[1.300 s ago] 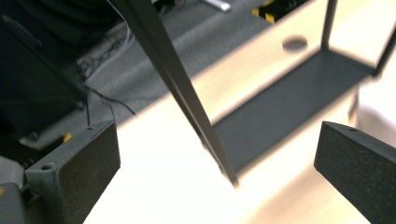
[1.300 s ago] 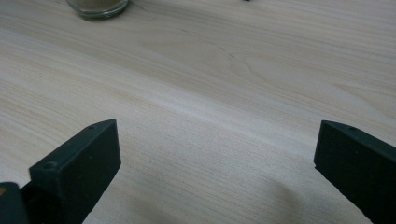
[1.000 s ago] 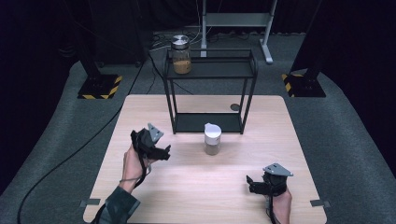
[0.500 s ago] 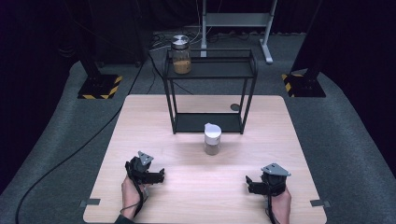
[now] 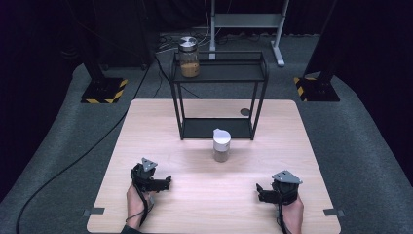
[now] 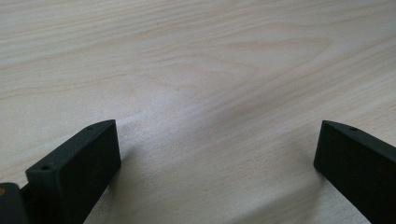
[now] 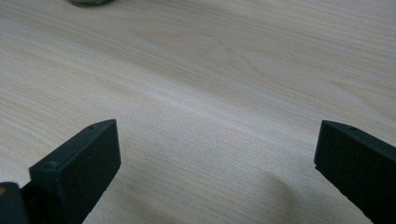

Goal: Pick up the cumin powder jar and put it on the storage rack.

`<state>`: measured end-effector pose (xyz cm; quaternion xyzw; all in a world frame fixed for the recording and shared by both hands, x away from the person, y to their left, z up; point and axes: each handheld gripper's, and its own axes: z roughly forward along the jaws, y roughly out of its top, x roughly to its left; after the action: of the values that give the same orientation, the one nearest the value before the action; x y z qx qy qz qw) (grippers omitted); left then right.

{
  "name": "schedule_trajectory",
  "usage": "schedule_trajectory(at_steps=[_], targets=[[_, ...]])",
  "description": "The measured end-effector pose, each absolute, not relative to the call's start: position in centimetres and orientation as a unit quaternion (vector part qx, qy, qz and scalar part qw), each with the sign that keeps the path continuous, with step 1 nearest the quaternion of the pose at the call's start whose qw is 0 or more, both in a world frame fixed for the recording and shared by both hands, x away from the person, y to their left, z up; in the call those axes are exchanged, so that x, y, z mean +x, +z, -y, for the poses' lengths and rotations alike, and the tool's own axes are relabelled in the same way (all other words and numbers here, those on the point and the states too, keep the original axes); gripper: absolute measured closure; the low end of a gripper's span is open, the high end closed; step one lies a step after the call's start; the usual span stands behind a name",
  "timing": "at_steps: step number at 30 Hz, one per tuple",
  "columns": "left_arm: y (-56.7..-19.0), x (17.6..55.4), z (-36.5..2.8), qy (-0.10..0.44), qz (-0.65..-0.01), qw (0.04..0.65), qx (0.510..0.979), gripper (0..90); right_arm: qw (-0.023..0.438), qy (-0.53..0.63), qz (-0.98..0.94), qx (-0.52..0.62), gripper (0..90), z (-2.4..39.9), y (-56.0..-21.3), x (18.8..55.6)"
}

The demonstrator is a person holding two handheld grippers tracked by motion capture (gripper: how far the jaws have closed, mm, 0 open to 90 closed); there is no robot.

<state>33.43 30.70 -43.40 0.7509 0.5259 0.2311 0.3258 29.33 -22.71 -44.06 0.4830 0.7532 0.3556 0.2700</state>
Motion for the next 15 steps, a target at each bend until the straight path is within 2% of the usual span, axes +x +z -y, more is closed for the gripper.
schedule_trajectory(at_steps=[15], targets=[[-43.4, 33.43, -30.7, 0.231, -0.526, 0.326, 0.751, 0.0, 0.274, 0.34, -0.758, 0.484, 0.0, 22.13, -43.89, 29.54]])
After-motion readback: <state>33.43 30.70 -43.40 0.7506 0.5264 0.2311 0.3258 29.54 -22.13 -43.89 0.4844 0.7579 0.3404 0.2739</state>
